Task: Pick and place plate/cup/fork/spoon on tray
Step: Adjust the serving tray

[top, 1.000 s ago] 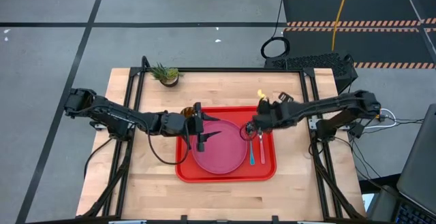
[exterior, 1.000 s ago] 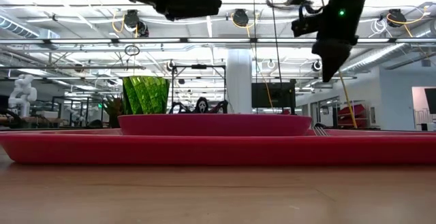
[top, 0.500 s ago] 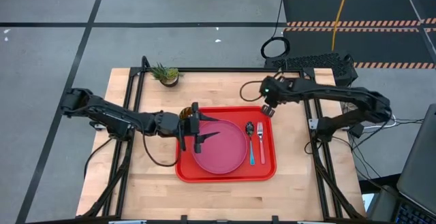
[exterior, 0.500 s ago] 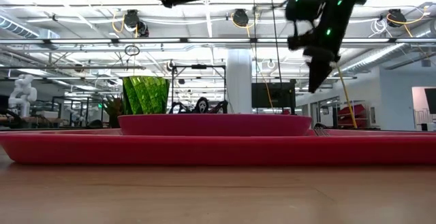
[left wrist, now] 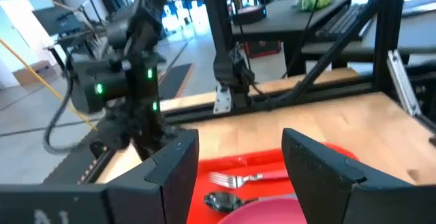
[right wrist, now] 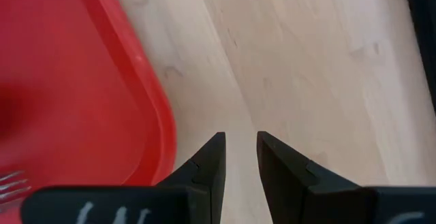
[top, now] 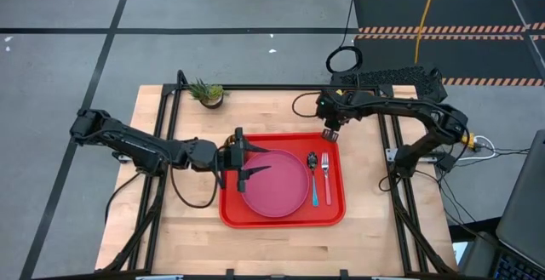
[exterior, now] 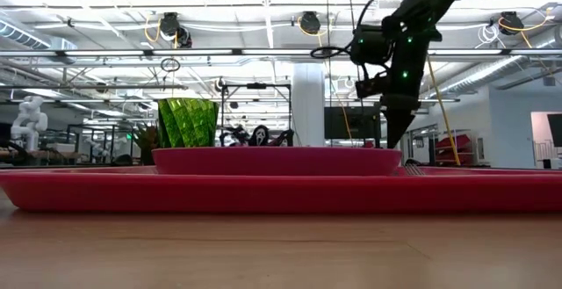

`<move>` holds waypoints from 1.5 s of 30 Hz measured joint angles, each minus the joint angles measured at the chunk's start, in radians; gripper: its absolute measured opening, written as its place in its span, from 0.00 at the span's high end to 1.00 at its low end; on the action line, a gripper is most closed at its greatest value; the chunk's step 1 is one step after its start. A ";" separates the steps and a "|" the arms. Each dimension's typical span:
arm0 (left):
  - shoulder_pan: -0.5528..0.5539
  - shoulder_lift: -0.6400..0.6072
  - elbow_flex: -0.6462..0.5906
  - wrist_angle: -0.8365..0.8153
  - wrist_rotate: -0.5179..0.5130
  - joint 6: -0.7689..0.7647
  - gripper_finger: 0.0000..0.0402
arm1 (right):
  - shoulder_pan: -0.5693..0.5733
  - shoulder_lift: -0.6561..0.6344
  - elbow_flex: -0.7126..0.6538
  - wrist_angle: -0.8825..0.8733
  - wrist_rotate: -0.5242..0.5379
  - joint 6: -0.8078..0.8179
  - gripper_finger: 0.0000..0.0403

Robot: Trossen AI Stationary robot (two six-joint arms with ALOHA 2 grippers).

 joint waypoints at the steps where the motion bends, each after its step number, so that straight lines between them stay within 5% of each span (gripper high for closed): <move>1: 0.000 -0.003 0.000 0.005 0.000 0.001 0.47 | -0.003 0.007 0.000 0.005 -0.010 -0.006 0.81; 19: 0.000 -0.013 0.000 -0.025 -0.008 0.002 0.47 | -0.007 0.139 0.002 0.014 -0.047 -0.036 0.81; 45: 0.000 -0.012 0.000 -0.038 -0.008 0.002 0.47 | 0.023 0.143 -0.033 -0.033 -0.075 0.040 0.81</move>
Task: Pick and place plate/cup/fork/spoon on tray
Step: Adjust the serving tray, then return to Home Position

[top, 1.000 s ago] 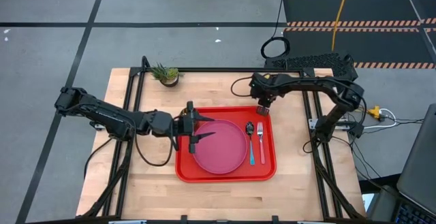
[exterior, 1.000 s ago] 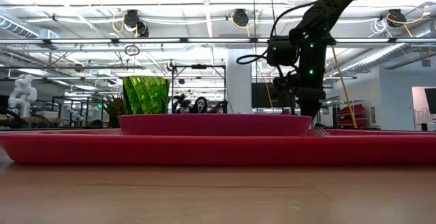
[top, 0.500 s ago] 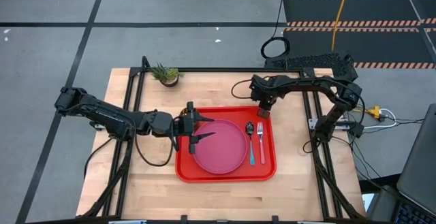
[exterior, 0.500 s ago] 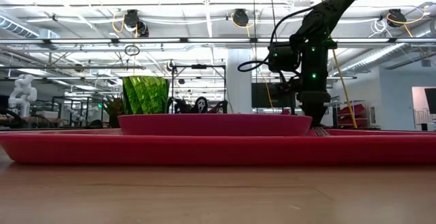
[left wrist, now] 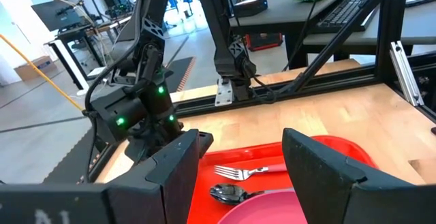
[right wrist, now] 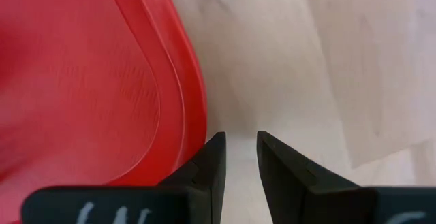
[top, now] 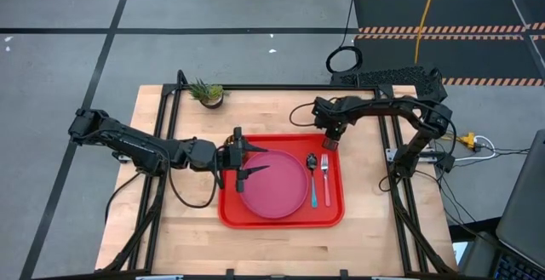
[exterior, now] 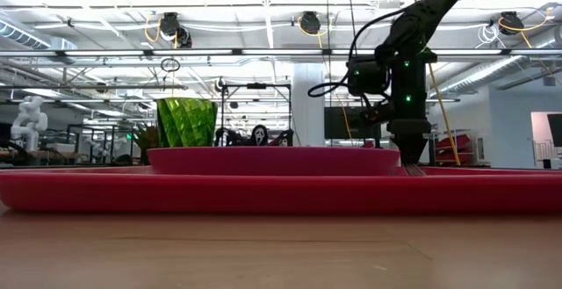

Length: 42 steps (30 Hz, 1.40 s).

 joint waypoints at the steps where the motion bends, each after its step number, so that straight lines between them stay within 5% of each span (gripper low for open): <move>1: 0.000 0.000 0.000 0.000 0.000 0.000 0.47 | 0.006 0.000 0.000 -0.001 -0.001 0.003 0.81; 9: 0.000 0.000 0.000 -0.004 0.000 0.000 0.47 | 0.019 0.000 0.000 -0.005 0.008 0.022 0.81; 16: 0.000 0.000 0.000 -0.004 0.000 -0.002 0.47 | -0.013 -0.040 0.000 -0.015 0.118 0.025 0.81; 27: 0.000 -0.064 0.000 0.003 -0.145 -0.048 0.47 | -0.074 -0.375 -0.001 -0.011 0.211 0.050 0.81; 42: 0.060 -0.502 0.000 -0.608 -0.163 -0.190 0.47 | 0.043 -0.798 -0.067 0.099 -0.150 0.035 0.81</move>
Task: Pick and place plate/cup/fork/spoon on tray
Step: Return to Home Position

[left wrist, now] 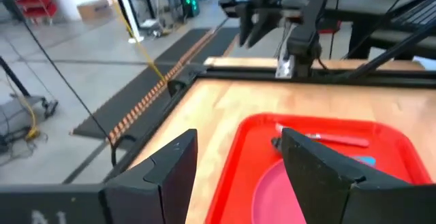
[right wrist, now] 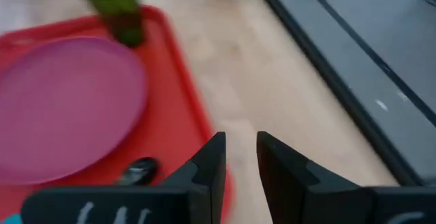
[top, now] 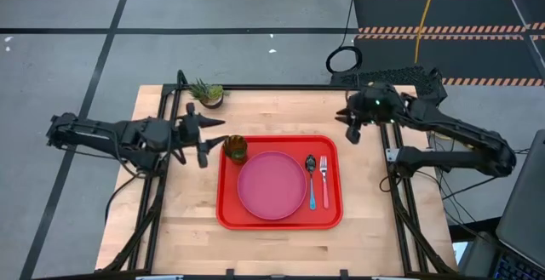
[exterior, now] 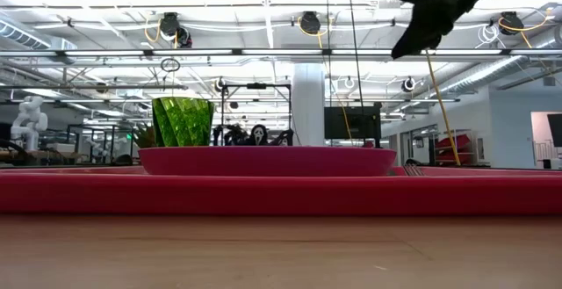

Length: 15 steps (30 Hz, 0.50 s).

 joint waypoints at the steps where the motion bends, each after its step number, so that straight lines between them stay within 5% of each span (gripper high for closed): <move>1: 0.002 -0.007 0.000 -0.019 0.001 -0.013 0.47 | 0.012 -0.020 -0.023 0.018 -0.028 -0.005 0.81; 4: -0.013 -0.011 0.000 -0.059 -0.019 -0.048 0.47 | 0.042 -0.082 -0.108 0.051 -0.101 -0.007 0.81; 9: -0.066 -0.024 -0.052 -0.071 -0.202 -0.110 0.47 | 0.077 -0.203 -0.216 0.068 -0.110 0.049 0.81; 15: -0.106 -0.136 -0.256 0.130 -0.218 -0.108 0.47 | 0.112 -0.381 -0.264 0.052 -0.040 0.109 0.81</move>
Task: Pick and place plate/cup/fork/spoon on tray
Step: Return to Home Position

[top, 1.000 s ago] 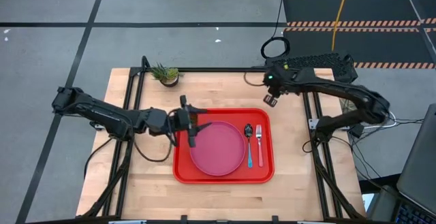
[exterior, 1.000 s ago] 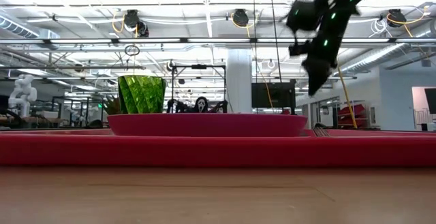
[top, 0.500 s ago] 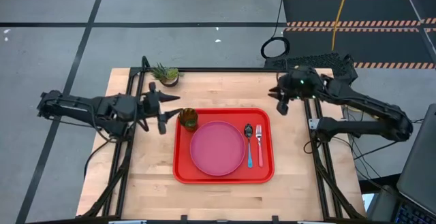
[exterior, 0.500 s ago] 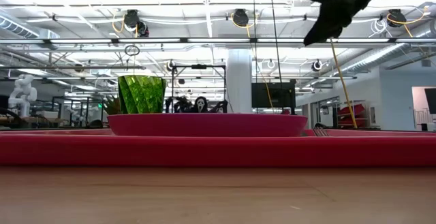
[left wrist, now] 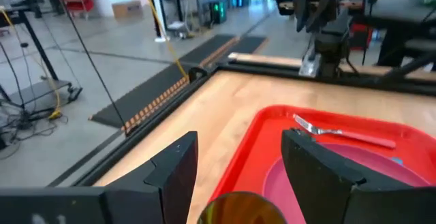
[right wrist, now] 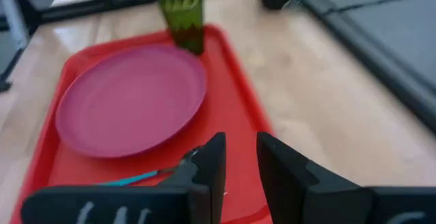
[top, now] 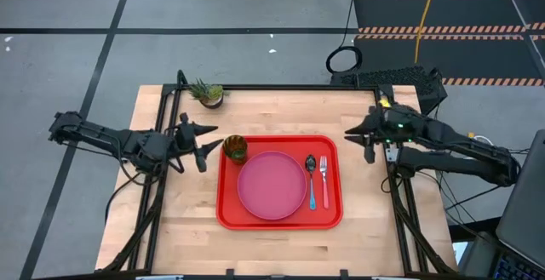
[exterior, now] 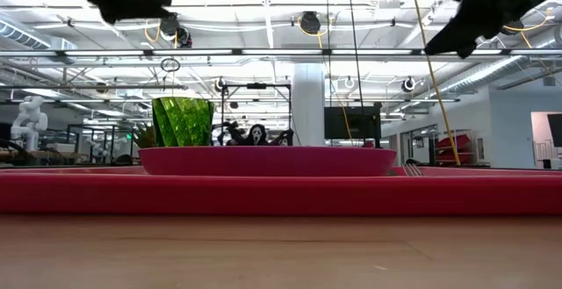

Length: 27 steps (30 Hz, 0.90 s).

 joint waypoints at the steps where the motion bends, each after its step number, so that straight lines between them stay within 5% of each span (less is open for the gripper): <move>1: 0.001 -0.033 -0.034 0.026 -0.002 0.006 0.47 | 0.006 -0.027 0.000 -0.009 0.029 0.000 0.81; 12: 0.097 -0.365 -0.358 0.234 0.115 0.040 0.50 | 0.024 -0.210 -0.138 0.091 0.085 0.022 0.81; 24: 0.167 -0.401 -0.428 0.279 0.189 0.012 0.95 | 0.029 -0.205 -0.290 0.366 0.064 0.187 0.81; 27: 0.167 -0.406 -0.428 0.253 0.190 0.000 0.98 | 0.040 -0.222 -0.344 0.454 0.064 0.177 0.81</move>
